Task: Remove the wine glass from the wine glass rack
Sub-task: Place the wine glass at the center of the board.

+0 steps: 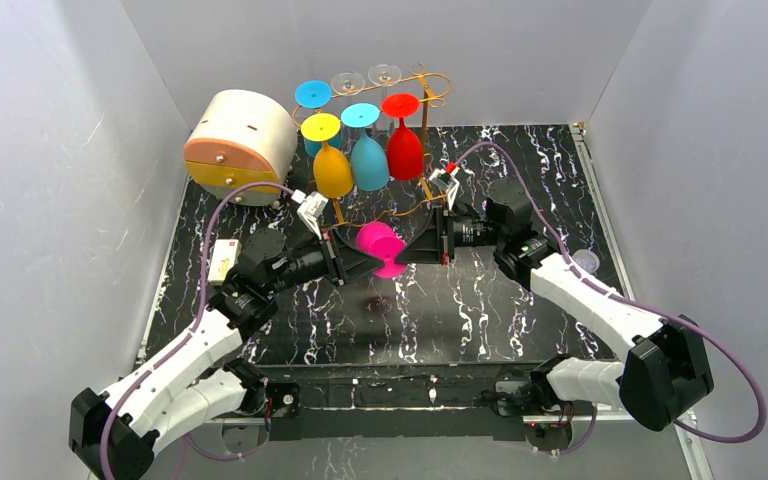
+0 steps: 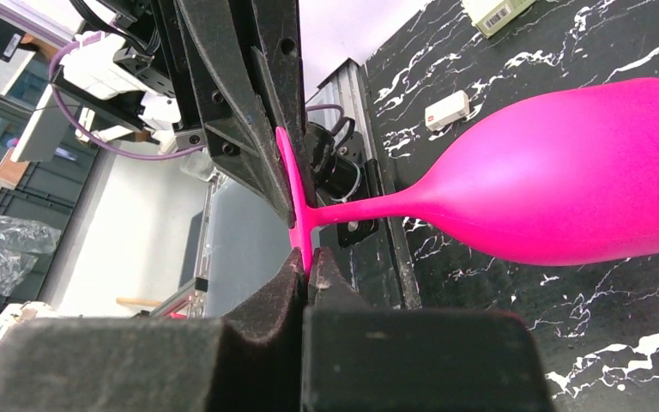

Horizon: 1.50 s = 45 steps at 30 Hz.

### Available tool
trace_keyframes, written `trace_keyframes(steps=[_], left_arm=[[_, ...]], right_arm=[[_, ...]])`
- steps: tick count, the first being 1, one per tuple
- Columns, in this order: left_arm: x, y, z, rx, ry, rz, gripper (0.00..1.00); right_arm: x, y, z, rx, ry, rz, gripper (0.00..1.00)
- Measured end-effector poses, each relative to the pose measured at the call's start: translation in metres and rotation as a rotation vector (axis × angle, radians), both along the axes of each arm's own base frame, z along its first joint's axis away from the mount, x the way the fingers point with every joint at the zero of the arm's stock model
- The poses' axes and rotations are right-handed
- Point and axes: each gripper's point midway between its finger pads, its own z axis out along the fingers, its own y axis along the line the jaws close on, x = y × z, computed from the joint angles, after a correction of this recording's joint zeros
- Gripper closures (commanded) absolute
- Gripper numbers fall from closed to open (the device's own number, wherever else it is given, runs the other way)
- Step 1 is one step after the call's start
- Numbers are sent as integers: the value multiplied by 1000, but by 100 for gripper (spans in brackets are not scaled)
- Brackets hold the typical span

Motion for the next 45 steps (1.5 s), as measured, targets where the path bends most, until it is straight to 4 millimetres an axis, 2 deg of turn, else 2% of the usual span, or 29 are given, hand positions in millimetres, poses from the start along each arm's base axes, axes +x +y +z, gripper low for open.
trace_keyframes(steps=[2,7,10,12,17,25,26,28,31,32,33,37,41,45], left_arm=[[-1,1,2,-5,-9,-2,100],[-2,5,5,6,-32,9,75],[-1,5,1,23,-24,13,70],[-3,2,-1,34,-21,-16,73],[-6,-5,-4,58,-6,-79,100],[-12,-2,0,58,-49,-89,100],[-12,-2,0,58,-54,-89,96],[-13,-1,0,59,-66,-87,73],[-12,1,-4,81,-67,-76,55],[-12,2,-7,91,-61,-76,56],[-12,3,-11,101,-50,-73,62],[-12,3,-12,104,-28,-67,97],[-14,1,-7,86,-35,-74,99],[-14,-1,-4,67,-37,-82,89]], right_arm=[[1,1,3,11,-4,0,99],[-4,4,7,29,-28,20,99],[-7,5,8,34,-43,24,99],[-10,4,6,37,-50,17,99],[-13,1,-1,33,-74,-14,99],[-16,4,1,43,-95,-5,99],[-16,4,1,44,-98,-4,99],[-16,4,1,47,-107,-5,99],[-15,5,3,52,-126,-16,99],[-15,4,4,54,-132,-22,99],[-15,3,5,57,-137,-26,99],[-14,2,3,58,-156,-45,99],[-12,2,2,56,-160,-54,99],[-11,1,4,63,-166,-55,99]])
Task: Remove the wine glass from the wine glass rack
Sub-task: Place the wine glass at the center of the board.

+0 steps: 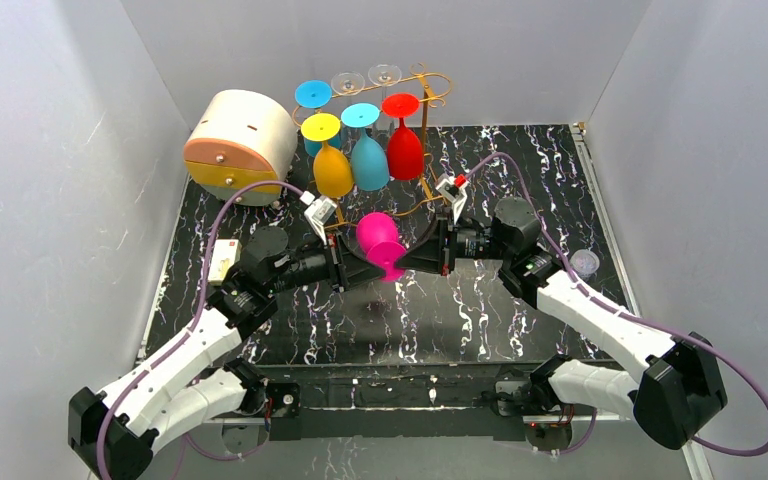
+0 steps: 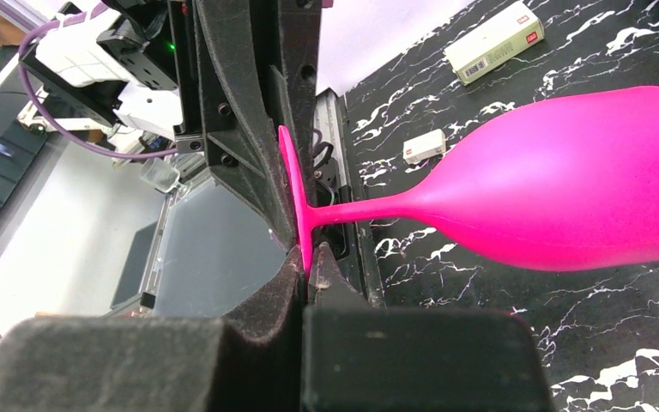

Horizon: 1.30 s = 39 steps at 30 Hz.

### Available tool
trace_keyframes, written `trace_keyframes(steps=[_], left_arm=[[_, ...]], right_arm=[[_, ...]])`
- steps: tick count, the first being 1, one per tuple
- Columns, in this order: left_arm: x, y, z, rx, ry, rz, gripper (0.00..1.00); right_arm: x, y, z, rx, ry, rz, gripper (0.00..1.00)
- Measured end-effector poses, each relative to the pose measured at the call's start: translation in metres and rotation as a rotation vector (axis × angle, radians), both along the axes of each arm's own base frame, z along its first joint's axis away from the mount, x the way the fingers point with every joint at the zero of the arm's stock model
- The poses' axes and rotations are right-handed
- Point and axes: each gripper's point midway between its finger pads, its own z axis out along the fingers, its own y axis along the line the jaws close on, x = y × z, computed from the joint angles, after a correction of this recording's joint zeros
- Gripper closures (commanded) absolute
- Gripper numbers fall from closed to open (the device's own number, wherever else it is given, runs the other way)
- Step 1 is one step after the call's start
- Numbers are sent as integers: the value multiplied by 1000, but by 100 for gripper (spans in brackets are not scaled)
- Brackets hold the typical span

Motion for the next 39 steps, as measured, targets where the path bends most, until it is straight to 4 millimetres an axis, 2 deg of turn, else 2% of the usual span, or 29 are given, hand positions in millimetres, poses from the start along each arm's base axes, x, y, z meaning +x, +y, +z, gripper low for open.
trace_keyframes(steps=[4,6,8,12,13,18,20,25,28,32,35,39], left_arm=[[2,-3,5,-38,-9,2,90],[2,-3,7,-52,-15,1,98],[2,-4,7,-55,-15,-1,100],[1,-5,6,-55,-21,-18,100],[1,-5,6,-53,-27,-19,100],[-5,1,1,-35,-79,-22,100],[-9,7,-2,-19,-109,-21,100],[-19,17,4,-1,-231,-40,100],[-22,19,-2,34,-279,-68,100],[-23,21,-24,123,-300,-106,100],[-23,24,-38,182,-326,-127,100],[-21,29,-47,237,-406,-151,100]], right_arm=[[-2,0,2,8,4,8,99],[-4,0,0,8,15,16,99],[-6,0,-1,9,27,22,99],[-6,-1,-1,8,39,21,86],[-6,-1,-1,7,39,21,82],[-8,-3,0,4,28,18,40],[-7,-4,1,1,19,1,29],[2,-7,2,-29,17,-82,13],[14,-12,4,-54,27,-182,9],[38,-27,8,-90,47,-385,2],[50,-40,7,-123,58,-505,1],[63,-61,-4,-204,89,-652,1]])
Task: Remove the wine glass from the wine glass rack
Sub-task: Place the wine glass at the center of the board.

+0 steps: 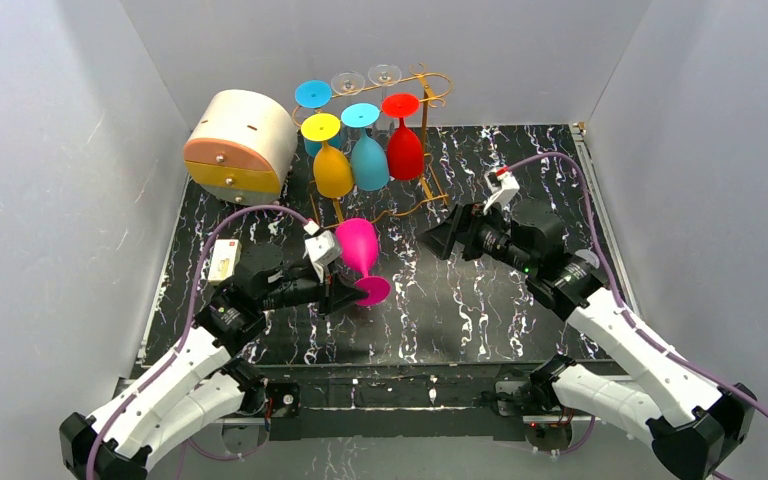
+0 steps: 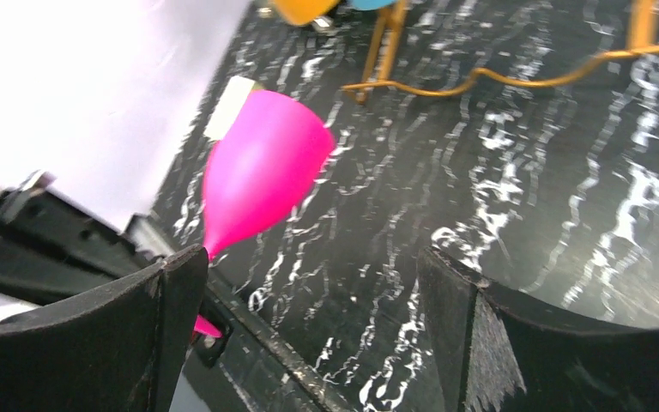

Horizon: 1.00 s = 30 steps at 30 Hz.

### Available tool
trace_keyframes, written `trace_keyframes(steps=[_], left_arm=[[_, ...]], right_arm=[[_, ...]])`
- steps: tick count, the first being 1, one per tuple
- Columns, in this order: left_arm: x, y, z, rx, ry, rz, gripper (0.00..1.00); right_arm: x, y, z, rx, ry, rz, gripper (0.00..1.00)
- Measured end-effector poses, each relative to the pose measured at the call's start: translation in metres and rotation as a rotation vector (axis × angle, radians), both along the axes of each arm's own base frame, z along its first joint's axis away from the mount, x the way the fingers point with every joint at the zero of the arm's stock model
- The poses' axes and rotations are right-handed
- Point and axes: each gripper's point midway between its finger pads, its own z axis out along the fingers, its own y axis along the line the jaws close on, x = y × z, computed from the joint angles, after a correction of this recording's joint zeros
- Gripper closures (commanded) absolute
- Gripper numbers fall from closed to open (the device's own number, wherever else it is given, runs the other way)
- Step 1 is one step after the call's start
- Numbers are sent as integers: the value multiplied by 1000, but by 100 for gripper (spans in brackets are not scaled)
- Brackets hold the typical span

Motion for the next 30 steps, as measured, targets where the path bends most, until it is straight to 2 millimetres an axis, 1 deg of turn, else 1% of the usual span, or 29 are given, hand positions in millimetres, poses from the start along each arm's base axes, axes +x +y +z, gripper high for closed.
trace_keyframes(steps=[3,6,10,12,16,19,21,23,25,27,30], left_arm=[[5,2,0,16,-59,9,100],[13,0,11,-13,-127,21,100],[13,0,23,-58,-223,13,100],[9,2,20,-57,-274,-10,100],[-6,7,7,-26,-352,-92,100],[-19,7,5,-20,-399,-173,100],[-35,4,5,-46,-404,-276,100],[-52,0,7,-81,-386,-390,100],[-64,-2,9,-107,-372,-475,100],[-72,-1,10,-114,-382,-526,100],[-80,1,11,-126,-398,-574,100]], right_arm=[[8,-15,-8,-72,48,-96,1],[11,-27,-10,-120,70,-153,1],[8,-34,-12,-149,95,-147,1],[6,-36,-10,-142,110,-122,1],[12,-37,-2,-81,157,-50,1],[22,-36,-2,-19,209,21,1],[26,-32,-6,14,250,69,1],[24,-23,-4,54,270,146,1],[20,-15,2,89,275,212,2],[16,-8,7,122,285,279,4],[13,1,12,152,307,369,10]])
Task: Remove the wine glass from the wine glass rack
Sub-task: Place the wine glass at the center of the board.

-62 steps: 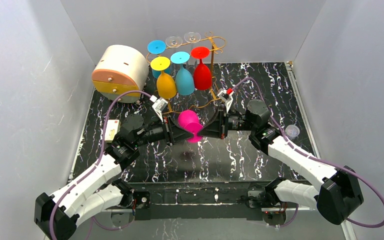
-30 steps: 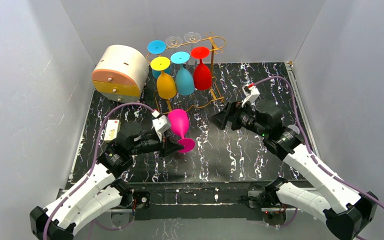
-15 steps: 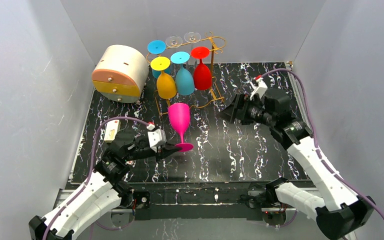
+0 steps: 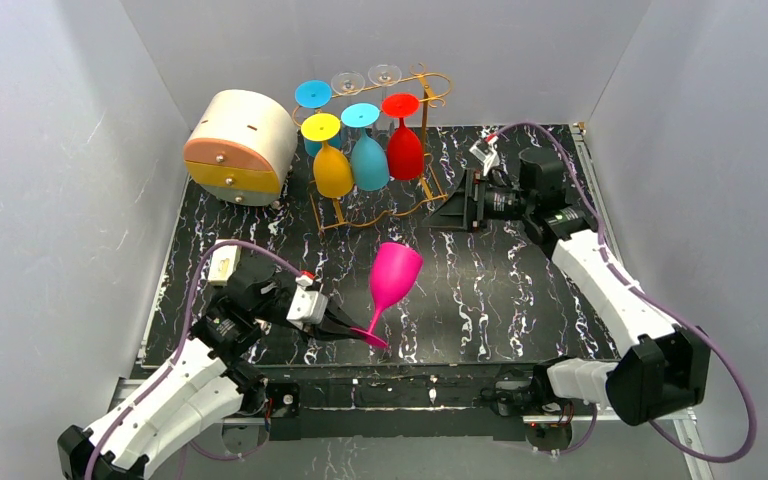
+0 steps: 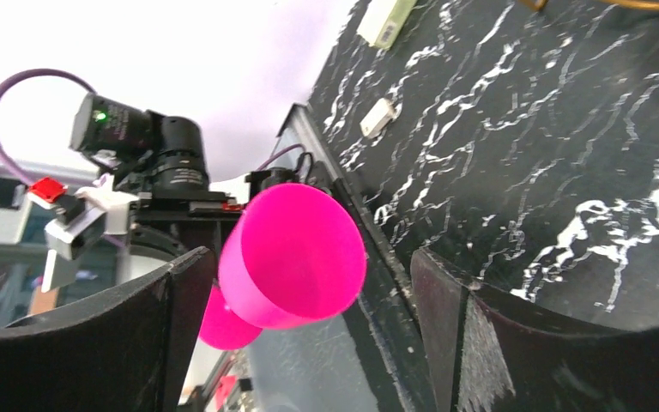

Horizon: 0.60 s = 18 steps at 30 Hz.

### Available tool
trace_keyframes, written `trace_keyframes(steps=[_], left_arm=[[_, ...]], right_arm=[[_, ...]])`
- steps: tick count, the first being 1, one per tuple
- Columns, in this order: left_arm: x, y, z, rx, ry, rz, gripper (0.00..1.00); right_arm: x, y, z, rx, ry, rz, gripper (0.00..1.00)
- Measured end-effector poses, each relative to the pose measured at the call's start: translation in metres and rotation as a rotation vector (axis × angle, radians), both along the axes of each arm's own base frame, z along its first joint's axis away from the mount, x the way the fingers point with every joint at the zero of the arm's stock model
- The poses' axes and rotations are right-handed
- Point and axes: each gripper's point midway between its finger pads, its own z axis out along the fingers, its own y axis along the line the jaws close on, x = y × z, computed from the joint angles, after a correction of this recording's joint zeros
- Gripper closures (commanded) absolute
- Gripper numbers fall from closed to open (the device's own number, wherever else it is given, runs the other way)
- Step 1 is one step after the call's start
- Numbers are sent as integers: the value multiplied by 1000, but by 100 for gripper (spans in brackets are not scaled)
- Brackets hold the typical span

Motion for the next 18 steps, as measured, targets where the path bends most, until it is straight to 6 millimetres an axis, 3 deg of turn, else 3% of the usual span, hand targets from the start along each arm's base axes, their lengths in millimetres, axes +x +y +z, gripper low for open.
trace_keyframes(steps=[9,18], left_arm=[[0,-4,-12,36,38,-48,100],[2,-5,-15,39,27,-52,100]], right_arm=[[-30,32,12,47,22,214,29],[-39,33,0,24,95,256,39]])
